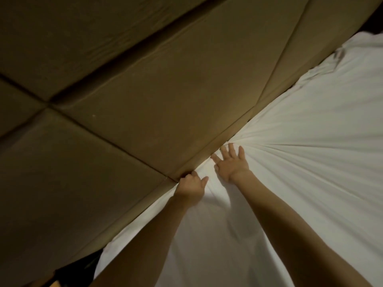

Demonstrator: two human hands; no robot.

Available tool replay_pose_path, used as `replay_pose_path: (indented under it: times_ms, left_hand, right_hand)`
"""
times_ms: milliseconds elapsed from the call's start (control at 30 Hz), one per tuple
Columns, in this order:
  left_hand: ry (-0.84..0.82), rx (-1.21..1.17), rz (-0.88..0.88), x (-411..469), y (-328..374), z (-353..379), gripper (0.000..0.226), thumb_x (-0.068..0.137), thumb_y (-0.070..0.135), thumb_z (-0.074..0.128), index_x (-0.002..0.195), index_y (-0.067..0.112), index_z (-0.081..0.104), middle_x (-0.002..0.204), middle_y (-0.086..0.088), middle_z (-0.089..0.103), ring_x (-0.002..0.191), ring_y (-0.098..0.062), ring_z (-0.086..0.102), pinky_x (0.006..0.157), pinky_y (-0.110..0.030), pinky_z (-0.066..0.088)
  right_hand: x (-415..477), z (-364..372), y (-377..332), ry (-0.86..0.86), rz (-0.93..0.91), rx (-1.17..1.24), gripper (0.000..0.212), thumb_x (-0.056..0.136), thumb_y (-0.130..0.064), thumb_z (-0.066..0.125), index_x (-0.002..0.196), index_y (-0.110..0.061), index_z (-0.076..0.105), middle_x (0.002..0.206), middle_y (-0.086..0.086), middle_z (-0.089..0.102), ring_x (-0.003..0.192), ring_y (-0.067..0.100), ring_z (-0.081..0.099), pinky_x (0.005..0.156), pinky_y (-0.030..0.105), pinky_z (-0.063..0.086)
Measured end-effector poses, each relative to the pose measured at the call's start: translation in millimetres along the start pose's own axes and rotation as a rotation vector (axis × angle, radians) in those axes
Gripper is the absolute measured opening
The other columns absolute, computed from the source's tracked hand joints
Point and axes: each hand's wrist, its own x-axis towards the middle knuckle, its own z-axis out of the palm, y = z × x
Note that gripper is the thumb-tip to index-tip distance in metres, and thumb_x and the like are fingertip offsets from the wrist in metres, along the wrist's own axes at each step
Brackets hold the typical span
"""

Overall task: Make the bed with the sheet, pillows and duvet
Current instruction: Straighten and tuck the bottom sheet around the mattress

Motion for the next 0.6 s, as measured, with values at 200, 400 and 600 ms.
replay_pose_path:
  times_ms: [200,400,600]
  left_hand:
    - [-0.062,-0.149,-0.024,-38.6,9.8,27.1,0.041,0.103,0.017,0.035,0.104,0.000,0.072,0.118,-0.021,0.065,0.096,-0.030,0.069,0.086,-0.038,0.054]
    - [-0.270,-0.553,-0.237,-32.2,4.5,14.0,0.043,0.098,0.026,0.040,0.130,0.000,0.055,0.143,-0.016,0.045,0.122,-0.031,0.055,0.104,-0.038,0.042]
    - [-0.509,-0.766,-0.466,7.8,-1.9,-8.6,0.052,0.101,0.026,0.034,0.151,0.015,0.022,0.153,-0.009,0.032,0.138,-0.027,0.034,0.111,-0.037,0.029]
  right_hand:
    - [-19.8,12.2,18.9,0.153,-0.127,0.049,0.052,0.103,-0.033,0.028,0.150,-0.041,0.006,0.161,0.000,-0.003,0.147,0.032,-0.009,0.114,0.058,0.000]
    - [-11.9,-4.1,11.4,0.056,-0.073,0.034,0.058,0.099,-0.033,0.038,0.149,-0.041,0.011,0.161,-0.003,0.005,0.147,0.032,-0.003,0.111,0.064,0.005]
    - [8.5,-16.4,-17.4,-0.067,0.064,-0.086,0.058,0.087,-0.047,0.045,0.143,-0.036,0.033,0.152,0.004,0.025,0.143,0.037,0.002,0.107,0.068,0.007]
